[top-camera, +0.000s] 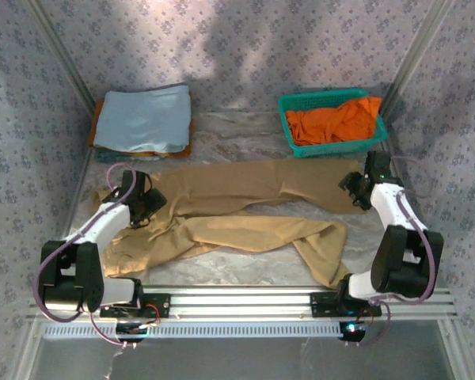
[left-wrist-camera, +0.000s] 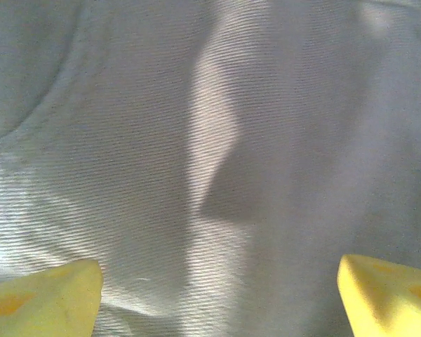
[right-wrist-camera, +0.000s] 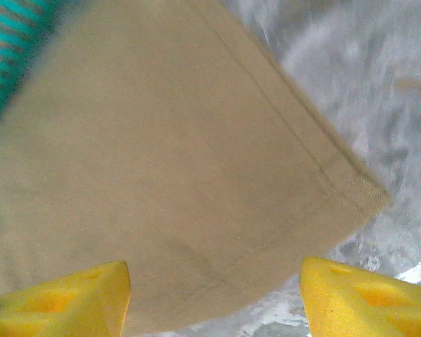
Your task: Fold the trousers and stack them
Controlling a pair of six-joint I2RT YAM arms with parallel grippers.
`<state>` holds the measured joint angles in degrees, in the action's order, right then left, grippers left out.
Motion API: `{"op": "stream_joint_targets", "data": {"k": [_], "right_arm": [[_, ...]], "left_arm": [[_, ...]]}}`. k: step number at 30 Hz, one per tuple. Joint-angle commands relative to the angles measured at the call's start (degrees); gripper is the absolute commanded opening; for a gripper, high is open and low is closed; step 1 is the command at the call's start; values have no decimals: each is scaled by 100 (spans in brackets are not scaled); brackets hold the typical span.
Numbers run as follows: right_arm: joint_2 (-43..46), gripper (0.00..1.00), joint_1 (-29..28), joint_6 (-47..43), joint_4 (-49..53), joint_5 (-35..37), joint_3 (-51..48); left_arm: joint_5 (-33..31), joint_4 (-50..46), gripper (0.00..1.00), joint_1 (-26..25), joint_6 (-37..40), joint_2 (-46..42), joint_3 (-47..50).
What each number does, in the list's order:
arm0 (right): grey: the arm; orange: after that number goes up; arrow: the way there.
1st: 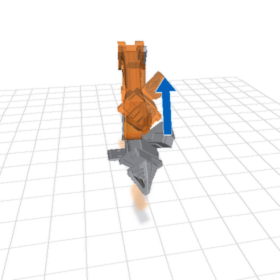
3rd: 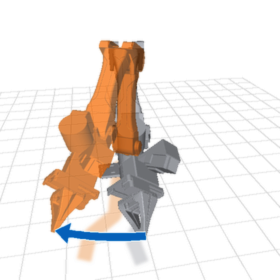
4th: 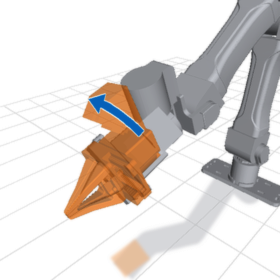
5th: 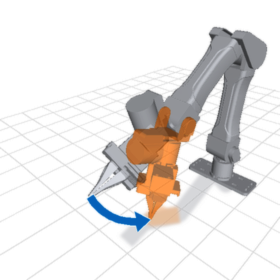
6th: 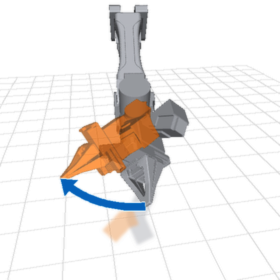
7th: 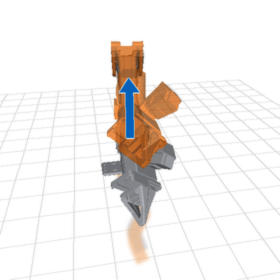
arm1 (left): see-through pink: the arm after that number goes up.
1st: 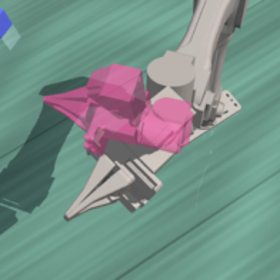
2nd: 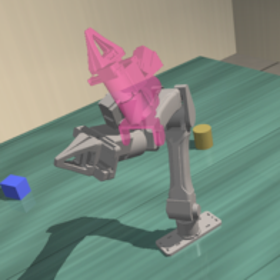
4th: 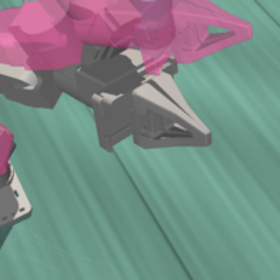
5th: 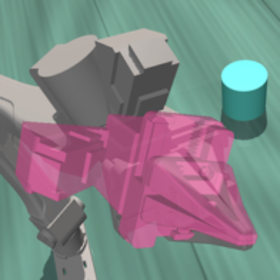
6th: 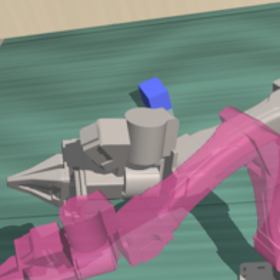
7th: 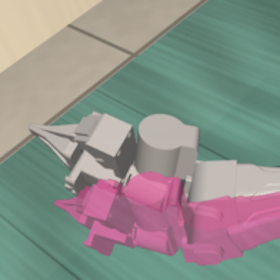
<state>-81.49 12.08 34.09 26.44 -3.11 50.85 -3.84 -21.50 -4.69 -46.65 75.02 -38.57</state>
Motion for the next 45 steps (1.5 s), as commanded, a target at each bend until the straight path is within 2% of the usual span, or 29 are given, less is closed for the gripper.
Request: {"op": "stream_joint_targets", "data": {"k": [1,5,8,12,15,16,24,25,27,28,31,33,34,38,41,45], "right_arm": [[-405,67,206,151,-424,-487,-191],[-990,63,291,343,-639,-360,-92],[-1457,49,387,462,-699,-268,90],[-1678,16,549,583,-860,-178,104],[-1591,0,626,577,-907,-212,110],[-1528,0,632,565,-899,-230,140],[-1041,0,629,503,-440,-254,570],[-978,8,615,499,-363,-305,593],[-768,32,590,473,-271,-411,531],[-594,42,564,442,-196,-503,479],[52,50,409,362,64,-585,230],[550,53,330,354,290,-605,37],[826,56,274,353,416,-554,-85],[1781,61,14,493,774,-697,-578],[2241,62,-428,689,1194,-708,-899],[2629,61,-957,1221,1276,-930,-1442]], "left_arm": [[-44,270,85,223,-256,214,60],[119,594,75,605,-271,552,120],[184,777,60,854,-274,711,121],[206,970,31,1006,-218,943,26],[255,911,3,1027,35,1217,-310],[276,841,0,1030,162,1287,-475],[396,342,0,1025,764,1609,-1762],[498,178,3,1016,854,1726,-1978],[685,-3,16,1001,877,1823,-2150],[769,18,28,973,852,1735,-2090],[536,-105,60,737,807,1213,-1851],[366,-324,77,631,752,794,-1663],[287,-424,83,617,702,531,-1528],[356,-767,83,525,579,-551,-873],[394,-1189,79,383,494,-1404,-360],[519,-1904,72,-224,88,-2503,174]]}}
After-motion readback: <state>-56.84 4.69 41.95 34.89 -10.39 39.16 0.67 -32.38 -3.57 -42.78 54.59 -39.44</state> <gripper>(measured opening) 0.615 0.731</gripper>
